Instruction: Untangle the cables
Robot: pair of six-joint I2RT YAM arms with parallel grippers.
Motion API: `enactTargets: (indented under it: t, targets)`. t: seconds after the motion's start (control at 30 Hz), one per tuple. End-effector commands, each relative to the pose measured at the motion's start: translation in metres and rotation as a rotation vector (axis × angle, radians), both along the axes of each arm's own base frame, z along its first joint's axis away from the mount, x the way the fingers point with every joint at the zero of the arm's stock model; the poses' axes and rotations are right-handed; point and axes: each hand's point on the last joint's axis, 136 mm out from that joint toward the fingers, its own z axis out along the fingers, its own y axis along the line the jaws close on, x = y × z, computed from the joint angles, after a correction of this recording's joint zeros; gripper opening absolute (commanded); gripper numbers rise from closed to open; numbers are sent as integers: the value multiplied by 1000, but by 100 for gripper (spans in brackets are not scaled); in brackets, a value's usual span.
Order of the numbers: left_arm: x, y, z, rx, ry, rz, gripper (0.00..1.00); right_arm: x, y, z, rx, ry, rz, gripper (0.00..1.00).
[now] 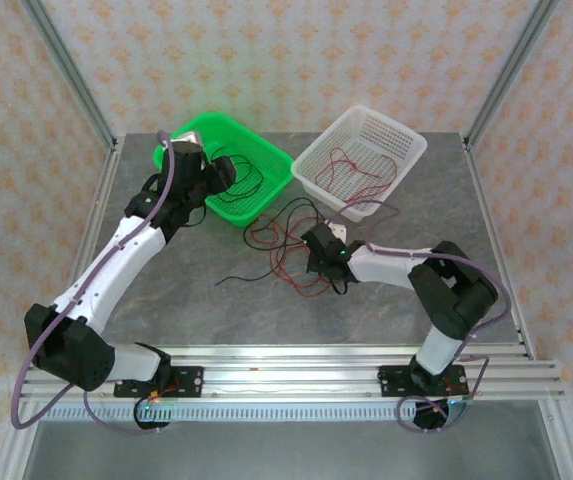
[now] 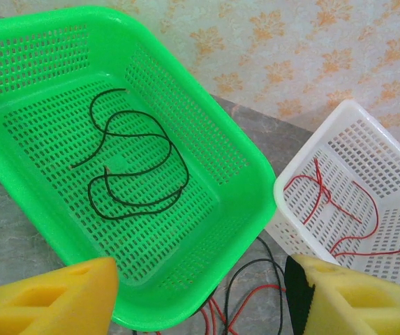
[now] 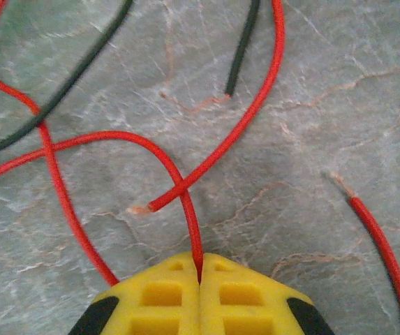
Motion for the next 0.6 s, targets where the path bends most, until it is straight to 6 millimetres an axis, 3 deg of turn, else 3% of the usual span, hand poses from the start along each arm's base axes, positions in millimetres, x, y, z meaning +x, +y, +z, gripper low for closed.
enactTargets:
  t: [0.0, 0.2, 0.57]
  targets:
    - [-8, -3, 6, -19, -18, -15, 65, 13, 11, 56, 97, -118, 23, 0]
    - [-12, -6, 10, -24, -32, -33, 65, 5, 28, 111, 217, -212, 155, 0]
    - [-23, -30, 2, -46, -34, -140, 64, 3, 46, 187, 334, -434, 348, 0]
